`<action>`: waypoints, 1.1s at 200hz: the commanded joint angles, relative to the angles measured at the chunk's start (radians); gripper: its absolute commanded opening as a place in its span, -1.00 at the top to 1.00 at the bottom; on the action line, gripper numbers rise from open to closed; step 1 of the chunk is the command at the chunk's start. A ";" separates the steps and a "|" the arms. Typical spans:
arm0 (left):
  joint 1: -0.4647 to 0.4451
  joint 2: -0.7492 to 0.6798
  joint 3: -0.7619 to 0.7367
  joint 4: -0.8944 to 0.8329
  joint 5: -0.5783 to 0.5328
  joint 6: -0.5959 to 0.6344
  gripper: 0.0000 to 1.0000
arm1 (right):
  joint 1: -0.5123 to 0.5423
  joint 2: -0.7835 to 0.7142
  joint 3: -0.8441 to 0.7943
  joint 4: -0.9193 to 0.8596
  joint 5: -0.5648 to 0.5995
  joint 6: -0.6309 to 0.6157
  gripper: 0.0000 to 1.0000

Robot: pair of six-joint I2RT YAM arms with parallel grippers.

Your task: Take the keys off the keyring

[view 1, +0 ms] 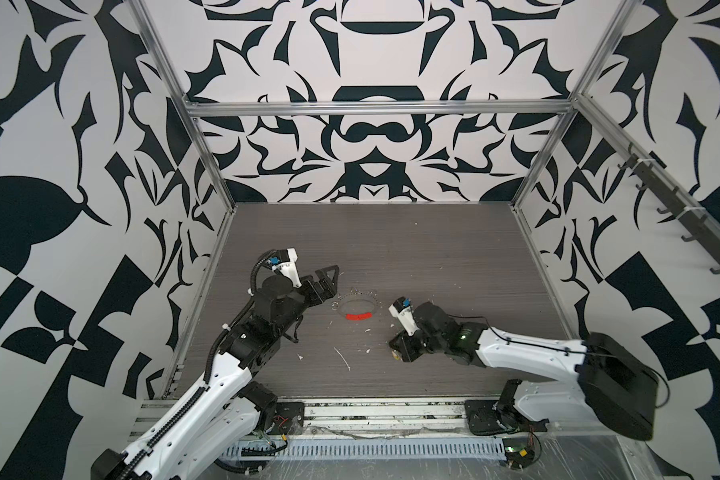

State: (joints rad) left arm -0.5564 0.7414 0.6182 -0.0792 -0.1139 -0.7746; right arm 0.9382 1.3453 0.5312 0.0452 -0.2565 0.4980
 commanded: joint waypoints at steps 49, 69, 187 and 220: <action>0.000 -0.113 -0.064 -0.001 -0.001 0.003 -0.99 | 0.033 0.151 0.061 0.170 0.055 0.007 0.20; -0.001 -0.115 -0.062 -0.002 -0.003 0.003 -0.99 | 0.033 0.084 0.054 0.133 0.115 -0.006 -0.79; 0.066 0.129 -0.036 0.240 -0.465 0.193 -0.99 | 0.031 -0.542 0.028 -0.184 0.749 -0.077 -0.98; 0.252 0.271 -0.001 0.252 -0.386 0.236 -0.98 | 0.031 -0.522 0.033 -0.196 0.804 -0.038 -0.99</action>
State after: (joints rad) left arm -0.3981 0.9405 0.5823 0.1051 -0.4728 -0.6086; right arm 0.9703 0.8143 0.5449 -0.1184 0.4461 0.4423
